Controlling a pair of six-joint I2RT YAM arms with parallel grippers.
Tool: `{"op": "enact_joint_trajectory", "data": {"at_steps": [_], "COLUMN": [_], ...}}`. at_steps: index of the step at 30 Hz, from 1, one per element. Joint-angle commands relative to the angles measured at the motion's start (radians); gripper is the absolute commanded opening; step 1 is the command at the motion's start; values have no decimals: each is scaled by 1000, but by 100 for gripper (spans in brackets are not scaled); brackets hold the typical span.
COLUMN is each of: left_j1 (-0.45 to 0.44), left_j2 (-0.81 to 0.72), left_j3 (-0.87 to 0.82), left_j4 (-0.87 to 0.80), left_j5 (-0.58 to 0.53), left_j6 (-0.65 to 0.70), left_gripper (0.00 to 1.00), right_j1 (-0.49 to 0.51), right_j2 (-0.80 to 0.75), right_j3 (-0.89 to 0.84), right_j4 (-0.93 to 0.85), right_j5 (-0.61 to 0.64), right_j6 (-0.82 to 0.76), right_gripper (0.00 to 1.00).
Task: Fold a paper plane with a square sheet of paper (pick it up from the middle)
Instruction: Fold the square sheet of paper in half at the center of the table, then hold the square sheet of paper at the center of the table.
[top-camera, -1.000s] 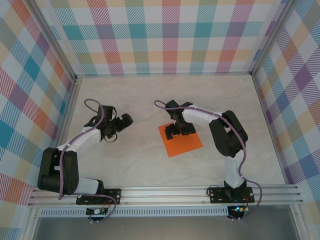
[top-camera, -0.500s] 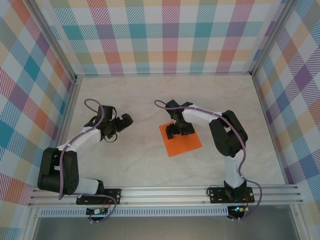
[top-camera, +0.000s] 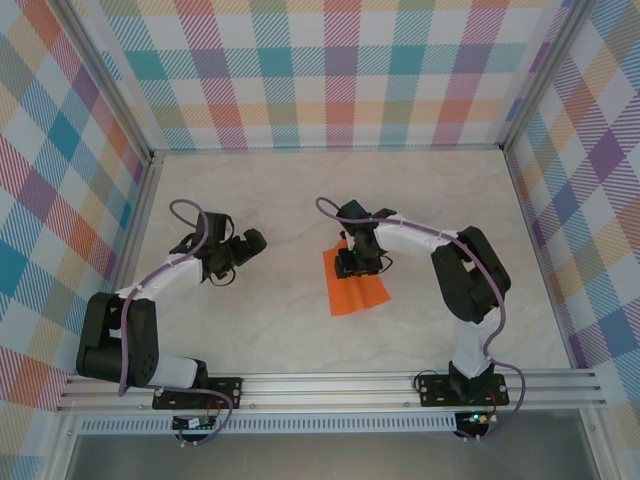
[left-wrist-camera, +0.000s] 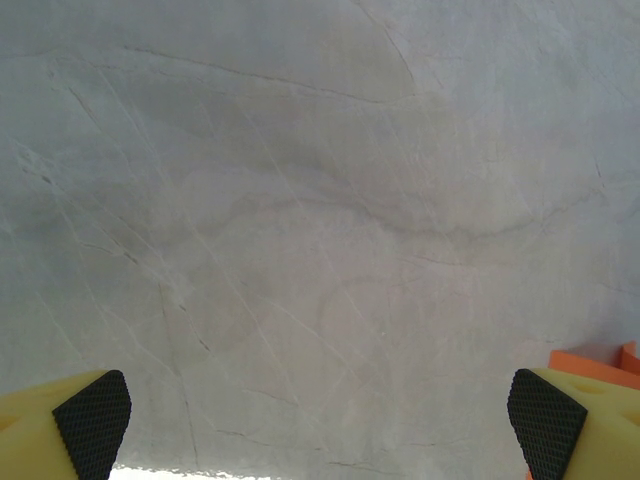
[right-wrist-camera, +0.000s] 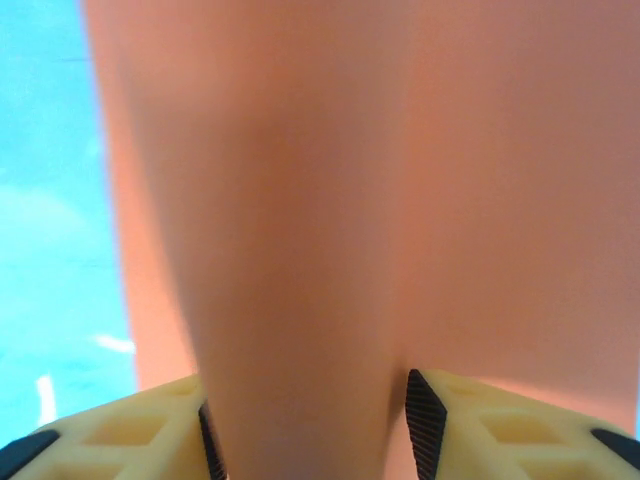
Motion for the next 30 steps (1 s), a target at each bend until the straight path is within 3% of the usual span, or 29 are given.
{"op": "enact_joint_trajectory", "data": {"at_steps": [1,8,18,24,30], "left_j1": [-17,-33,-98,-177,-292], "left_j2": [-26,-87,-125,-56,82], "left_j3": [-43,-135,-209,-206,-145], "left_j4": [47,172,263,351,444], "left_j5": [63,157,184,186,181], "left_j6": [-53,-142,-208,-246,-285], "left_gripper": [100,97,89,74,50], "right_j1": [4,-26,-97,-126,-134], "right_j2": [-108,-140,-15,22,39], "right_j3": [-27,-83,-139,-172,-186], "right_j4": [142,333,425,442,433], "right_j5": [-269,-478,-542,-518,-484], "right_j6": [58,160,191,180,176], "right_gripper": [47,38,35,33,33]}}
